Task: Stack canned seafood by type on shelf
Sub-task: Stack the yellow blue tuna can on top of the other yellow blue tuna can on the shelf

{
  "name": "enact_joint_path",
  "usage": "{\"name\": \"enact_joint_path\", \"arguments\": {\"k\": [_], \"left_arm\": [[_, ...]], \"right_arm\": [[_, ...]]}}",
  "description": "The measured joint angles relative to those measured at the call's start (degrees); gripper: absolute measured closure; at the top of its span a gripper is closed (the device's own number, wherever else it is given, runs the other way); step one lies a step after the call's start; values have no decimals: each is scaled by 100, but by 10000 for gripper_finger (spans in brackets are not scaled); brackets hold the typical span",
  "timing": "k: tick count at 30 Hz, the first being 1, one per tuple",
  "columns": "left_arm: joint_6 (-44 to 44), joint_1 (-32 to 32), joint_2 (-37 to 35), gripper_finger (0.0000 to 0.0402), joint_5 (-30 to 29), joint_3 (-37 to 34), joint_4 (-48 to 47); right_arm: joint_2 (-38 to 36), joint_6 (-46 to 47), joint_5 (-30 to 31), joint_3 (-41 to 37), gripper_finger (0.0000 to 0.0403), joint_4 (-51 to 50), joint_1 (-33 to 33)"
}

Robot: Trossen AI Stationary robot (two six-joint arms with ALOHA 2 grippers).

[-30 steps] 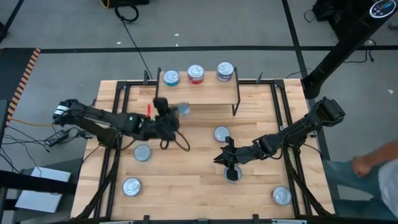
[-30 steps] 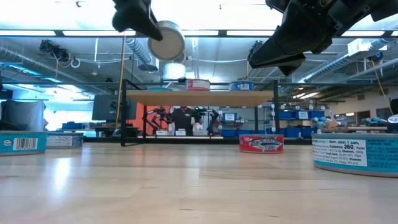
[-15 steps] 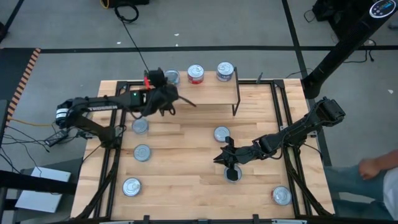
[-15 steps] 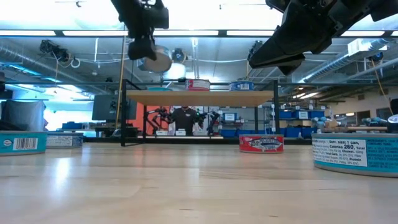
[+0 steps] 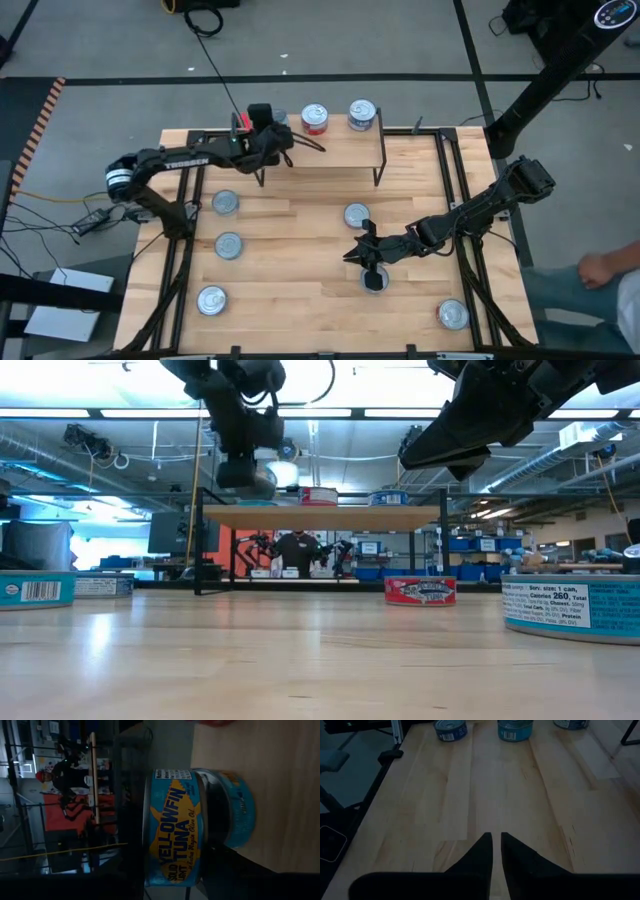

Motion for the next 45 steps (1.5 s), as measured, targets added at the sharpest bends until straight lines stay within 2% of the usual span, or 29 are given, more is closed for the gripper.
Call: {"name": "enact_joint_path", "arguments": {"k": [10,16,19,34,45], "left_arm": [[15,141,148,253,22,2,-9],[9,139,154,184,113,4,-114],[4,139,154,171,109,4,-224],[-3,144,154,171,151,10,-594],[-750,417,148,170,1046,846,-1525]], "right_arm": [[0,2,-1,0,353,1,2],[0,2,-1,0,353,-1,2],[0,2,-1,0,353,-1,2],[0,4,-45,0,353,-1,0],[0,26,-64,1,353,1,4]]}}
